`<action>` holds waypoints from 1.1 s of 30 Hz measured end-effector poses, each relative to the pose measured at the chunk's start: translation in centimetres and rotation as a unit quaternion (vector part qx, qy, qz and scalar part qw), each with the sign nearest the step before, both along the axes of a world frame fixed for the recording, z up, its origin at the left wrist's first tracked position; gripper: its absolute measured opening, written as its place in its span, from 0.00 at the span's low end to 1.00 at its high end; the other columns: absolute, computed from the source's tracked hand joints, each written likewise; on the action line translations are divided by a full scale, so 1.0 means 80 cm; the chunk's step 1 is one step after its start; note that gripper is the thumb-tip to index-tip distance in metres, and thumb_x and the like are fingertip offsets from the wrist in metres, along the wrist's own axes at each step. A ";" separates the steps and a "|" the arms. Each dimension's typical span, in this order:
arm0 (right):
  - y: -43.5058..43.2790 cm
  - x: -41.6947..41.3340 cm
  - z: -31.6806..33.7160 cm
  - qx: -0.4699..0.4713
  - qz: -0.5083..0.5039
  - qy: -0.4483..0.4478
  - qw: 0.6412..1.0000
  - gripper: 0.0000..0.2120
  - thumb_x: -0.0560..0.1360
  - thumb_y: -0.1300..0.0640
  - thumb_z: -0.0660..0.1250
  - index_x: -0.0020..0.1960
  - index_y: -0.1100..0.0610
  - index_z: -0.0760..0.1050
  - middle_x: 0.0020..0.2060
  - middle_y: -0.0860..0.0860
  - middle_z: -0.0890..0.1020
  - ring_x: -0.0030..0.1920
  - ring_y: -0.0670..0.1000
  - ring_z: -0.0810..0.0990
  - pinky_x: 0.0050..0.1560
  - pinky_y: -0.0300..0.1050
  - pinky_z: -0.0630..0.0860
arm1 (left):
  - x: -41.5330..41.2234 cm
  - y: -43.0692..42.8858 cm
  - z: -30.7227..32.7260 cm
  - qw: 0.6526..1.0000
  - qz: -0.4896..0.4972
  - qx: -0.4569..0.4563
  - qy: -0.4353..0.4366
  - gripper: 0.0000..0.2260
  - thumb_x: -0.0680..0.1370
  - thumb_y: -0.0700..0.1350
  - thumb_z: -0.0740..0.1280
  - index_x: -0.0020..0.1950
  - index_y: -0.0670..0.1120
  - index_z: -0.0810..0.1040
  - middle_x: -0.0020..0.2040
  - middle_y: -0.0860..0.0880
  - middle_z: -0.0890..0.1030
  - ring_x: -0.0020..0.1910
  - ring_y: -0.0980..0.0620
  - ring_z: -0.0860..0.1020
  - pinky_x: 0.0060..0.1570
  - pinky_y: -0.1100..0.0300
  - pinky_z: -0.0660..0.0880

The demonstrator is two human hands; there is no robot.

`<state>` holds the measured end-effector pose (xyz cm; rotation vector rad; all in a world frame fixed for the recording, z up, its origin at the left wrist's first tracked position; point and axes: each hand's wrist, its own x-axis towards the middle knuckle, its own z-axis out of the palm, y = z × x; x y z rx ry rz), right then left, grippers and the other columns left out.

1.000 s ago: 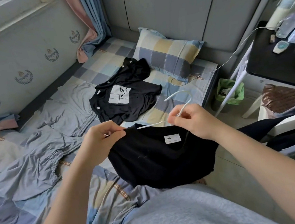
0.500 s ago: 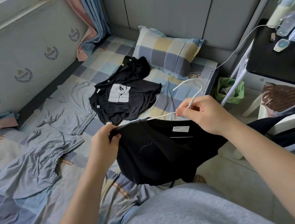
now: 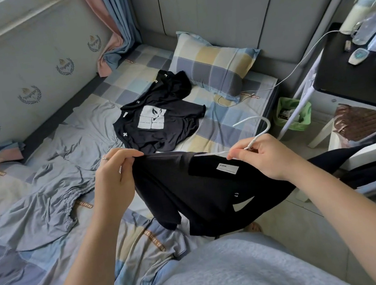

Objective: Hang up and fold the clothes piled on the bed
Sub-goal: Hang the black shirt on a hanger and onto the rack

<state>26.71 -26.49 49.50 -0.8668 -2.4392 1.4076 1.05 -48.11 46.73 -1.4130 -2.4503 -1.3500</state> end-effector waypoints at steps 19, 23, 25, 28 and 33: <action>-0.032 -0.017 -0.002 0.020 0.011 0.084 0.996 0.05 0.78 0.58 0.72 0.48 0.50 0.85 0.43 0.44 0.84 0.46 0.46 0.82 0.49 0.36 0.75 | 0.050 0.028 0.026 0.983 -0.114 -0.137 -0.028 0.08 0.80 0.35 0.66 0.56 0.44 0.83 0.51 0.53 0.79 0.47 0.54 0.77 0.49 0.72 0.70; 0.007 0.007 -0.018 0.026 0.039 -0.054 0.997 0.15 0.74 0.51 0.75 0.57 0.39 0.78 0.52 0.41 0.81 0.53 0.41 0.79 0.55 0.38 0.73 | 0.031 0.015 0.023 0.994 -0.069 -0.078 -0.030 0.09 0.79 0.31 0.67 0.52 0.43 0.82 0.49 0.50 0.79 0.50 0.54 0.76 0.54 0.67 0.71; 0.029 0.029 -0.032 -0.020 0.036 -0.139 0.989 0.19 0.73 0.51 0.76 0.62 0.42 0.76 0.54 0.39 0.82 0.55 0.40 0.79 0.58 0.43 0.75 | 0.015 0.008 0.025 0.997 -0.049 -0.056 -0.029 0.11 0.78 0.31 0.67 0.51 0.47 0.81 0.49 0.51 0.79 0.51 0.57 0.76 0.54 0.68 0.70; 0.051 0.052 -0.055 -0.014 0.004 -0.189 0.982 0.10 0.75 0.60 0.74 0.54 0.48 0.80 0.47 0.46 0.85 0.51 0.48 0.83 0.56 0.51 0.78 | -0.002 0.001 0.025 0.999 -0.035 -0.036 -0.016 0.14 0.78 0.31 0.67 0.51 0.51 0.79 0.48 0.51 0.78 0.50 0.61 0.75 0.52 0.72 0.68; 0.062 0.064 -0.075 0.066 -0.070 -0.208 0.973 0.13 0.79 0.59 0.67 0.39 0.44 0.80 0.35 0.44 0.84 0.41 0.49 0.83 0.42 0.46 0.77 | -0.016 -0.008 0.026 1.000 -0.016 -0.010 -0.015 0.20 0.78 0.31 0.67 0.50 0.59 0.79 0.48 0.59 0.78 0.50 0.62 0.75 0.51 0.74 0.67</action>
